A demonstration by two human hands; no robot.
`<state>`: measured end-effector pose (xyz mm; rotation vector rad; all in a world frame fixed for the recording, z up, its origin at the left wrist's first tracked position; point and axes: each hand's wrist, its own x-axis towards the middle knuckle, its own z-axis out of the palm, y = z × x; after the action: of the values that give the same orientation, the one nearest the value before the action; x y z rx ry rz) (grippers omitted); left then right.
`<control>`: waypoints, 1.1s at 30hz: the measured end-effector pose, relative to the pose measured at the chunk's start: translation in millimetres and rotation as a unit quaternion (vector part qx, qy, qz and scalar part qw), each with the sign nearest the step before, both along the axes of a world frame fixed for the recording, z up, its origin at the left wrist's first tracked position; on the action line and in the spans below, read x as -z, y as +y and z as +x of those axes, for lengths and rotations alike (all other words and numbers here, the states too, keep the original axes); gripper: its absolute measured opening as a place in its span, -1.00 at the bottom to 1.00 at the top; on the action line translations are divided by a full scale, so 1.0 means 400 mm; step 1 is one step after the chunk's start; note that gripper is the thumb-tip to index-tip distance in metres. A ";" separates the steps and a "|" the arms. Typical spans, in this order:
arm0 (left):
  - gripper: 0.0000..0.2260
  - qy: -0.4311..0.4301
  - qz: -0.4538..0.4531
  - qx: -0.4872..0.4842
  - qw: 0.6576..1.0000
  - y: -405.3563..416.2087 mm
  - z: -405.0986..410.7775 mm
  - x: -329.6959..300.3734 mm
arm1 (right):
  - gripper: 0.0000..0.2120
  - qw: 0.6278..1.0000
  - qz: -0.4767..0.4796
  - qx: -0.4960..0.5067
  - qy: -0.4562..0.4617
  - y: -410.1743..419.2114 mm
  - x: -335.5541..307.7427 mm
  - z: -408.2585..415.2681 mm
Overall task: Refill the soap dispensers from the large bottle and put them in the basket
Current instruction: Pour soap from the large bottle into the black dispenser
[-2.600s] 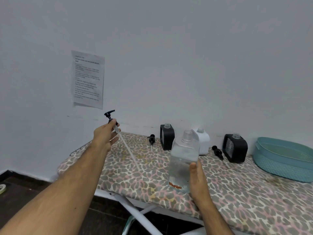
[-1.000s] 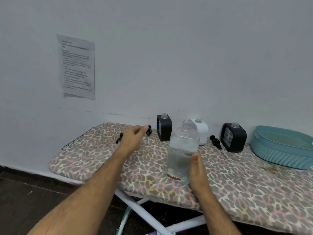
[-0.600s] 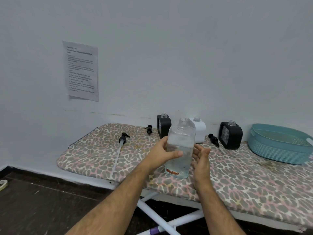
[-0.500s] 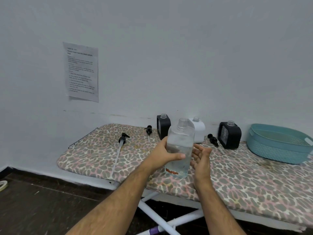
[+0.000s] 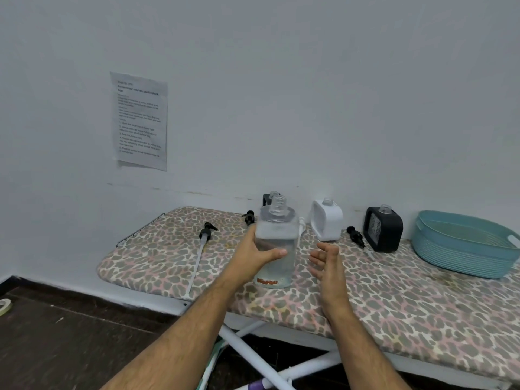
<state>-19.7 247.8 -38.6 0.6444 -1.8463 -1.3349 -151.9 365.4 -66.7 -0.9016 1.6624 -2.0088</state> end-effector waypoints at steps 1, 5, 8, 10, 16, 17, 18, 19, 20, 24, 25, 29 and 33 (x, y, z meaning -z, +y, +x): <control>-0.28 0.004 -0.001 -0.012 1.000 -0.010 0.010 -0.002 | -0.19 1.000 0.010 -0.004 0.015 -0.002 0.002 0.001; -0.38 0.045 0.015 -0.053 0.997 -0.042 0.048 -0.010 | -0.20 0.995 0.059 -0.026 0.073 -0.008 -0.003 0.011; -0.41 0.056 0.006 -0.083 0.995 -0.070 0.068 -0.010 | 0.05 0.991 0.087 -0.041 0.094 -0.027 -0.017 0.013; -0.37 0.056 0.006 -0.096 0.994 -0.080 0.078 -0.004 | 0.07 0.989 0.102 -0.041 0.102 -0.043 -0.030 0.015; -0.35 0.062 0.024 -0.133 0.989 -0.178 0.084 0.041 | -0.30 0.981 0.141 -0.011 0.136 -0.216 -0.037 -0.017; -0.35 0.065 0.026 -0.132 0.989 -0.173 0.085 0.037 | -0.33 0.979 0.148 -0.001 0.140 -0.229 -0.046 -0.024; -0.35 0.067 0.030 -0.132 0.988 -0.172 0.085 0.035 | -0.33 0.977 0.158 0.010 0.143 -0.243 -0.055 -0.029; -0.35 0.066 0.025 -0.134 0.988 -0.166 0.085 0.034 | -0.33 0.975 0.164 0.020 0.149 -0.256 -0.058 -0.035; -0.35 0.064 0.018 -0.131 0.989 -0.157 0.084 0.032 | -0.32 0.973 0.169 0.028 0.157 -0.264 -0.065 -0.038; -0.42 0.060 0.014 -0.116 0.991 -0.153 0.085 0.021 | -0.23 0.969 0.168 0.033 0.176 -0.320 -0.098 -0.043; -0.42 0.059 0.017 -0.113 0.992 -0.161 0.085 0.025 | -0.22 0.967 0.170 0.037 0.184 -0.342 -0.100 -0.043; -0.44 0.055 0.022 -0.106 0.993 -0.171 0.083 0.034 | -0.18 0.965 0.175 0.042 0.190 -0.411 -0.106 -0.053; -0.40 0.057 0.028 -0.105 0.992 -0.175 0.082 0.045 | -0.17 0.969 0.177 0.057 0.161 -0.468 -0.101 -0.061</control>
<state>13.2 177.8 -56.8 0.7532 -1.6083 -1.2615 -176.3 178.3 -26.4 -1.0563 2.2078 -1.6137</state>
